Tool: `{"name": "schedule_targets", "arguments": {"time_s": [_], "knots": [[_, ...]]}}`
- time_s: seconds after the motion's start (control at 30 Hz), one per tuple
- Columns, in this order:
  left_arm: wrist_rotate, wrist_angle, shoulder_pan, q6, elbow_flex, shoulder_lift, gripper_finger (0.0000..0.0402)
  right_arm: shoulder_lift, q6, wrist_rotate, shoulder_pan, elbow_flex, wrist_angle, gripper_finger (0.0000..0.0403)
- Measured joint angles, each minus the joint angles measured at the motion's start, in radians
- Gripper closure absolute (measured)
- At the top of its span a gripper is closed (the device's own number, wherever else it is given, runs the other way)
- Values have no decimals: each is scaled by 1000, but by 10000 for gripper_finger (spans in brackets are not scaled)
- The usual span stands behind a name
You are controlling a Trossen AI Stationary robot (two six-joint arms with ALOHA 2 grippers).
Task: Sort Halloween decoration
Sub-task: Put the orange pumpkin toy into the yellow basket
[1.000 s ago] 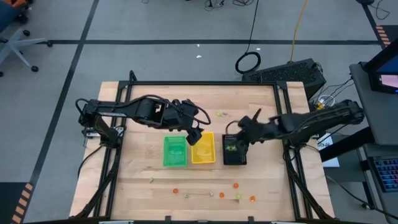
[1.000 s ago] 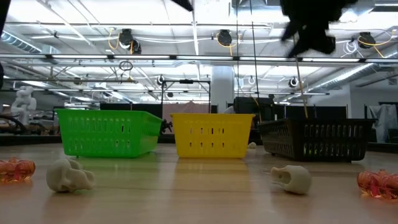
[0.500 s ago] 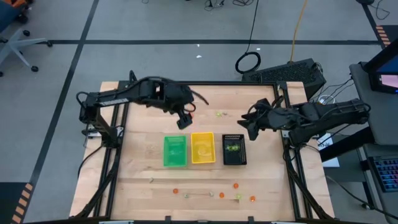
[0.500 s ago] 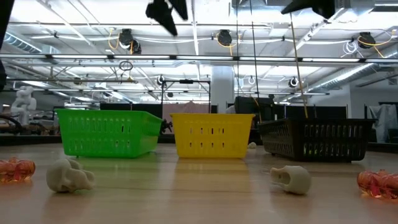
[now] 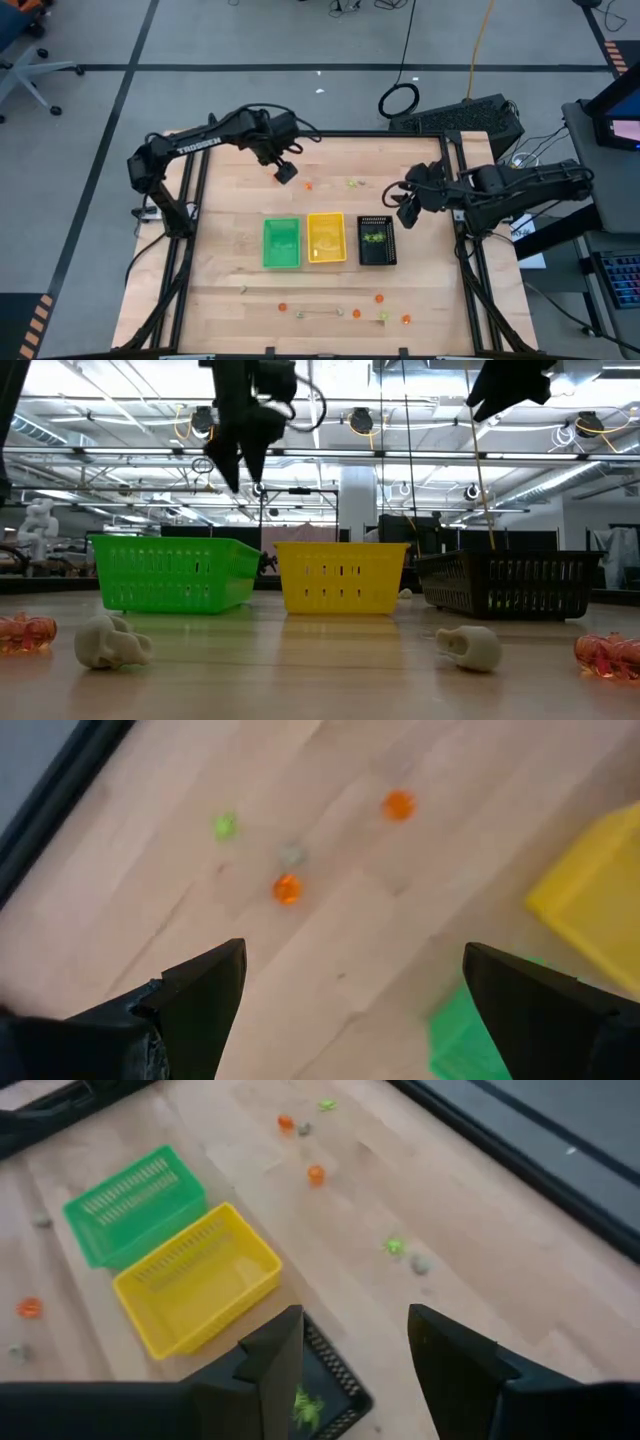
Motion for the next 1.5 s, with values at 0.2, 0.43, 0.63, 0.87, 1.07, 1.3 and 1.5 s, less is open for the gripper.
{"name": "schedule_targets", "arguments": {"time_s": [0.2, 0.43, 0.63, 0.87, 1.07, 1.3, 1.5], "knots": [[4, 57, 52, 9, -129, 1, 33, -1, -69, -1, -74, 0, 1, 234], [23, 197, 69, 12, -250, 1, 33, -1, -116, -5, -130, 0, 17, 234], [22, 316, 74, 9, -325, 7, 33, -1, -152, -6, -157, 0, 30, 234], [12, 393, 76, 20, -376, 56, 33, -1, -167, -7, -178, -1, 64, 234], [3, 420, 76, 32, -378, 109, 34, -1, -148, -13, -178, -1, 83, 234], [1, 428, 76, 31, -378, 132, 68, -1, -114, -63, -178, -1, 83, 234], [-30, 434, 77, 38, -378, 132, 92, -1, -87, -64, -176, -1, 84, 234]]}}
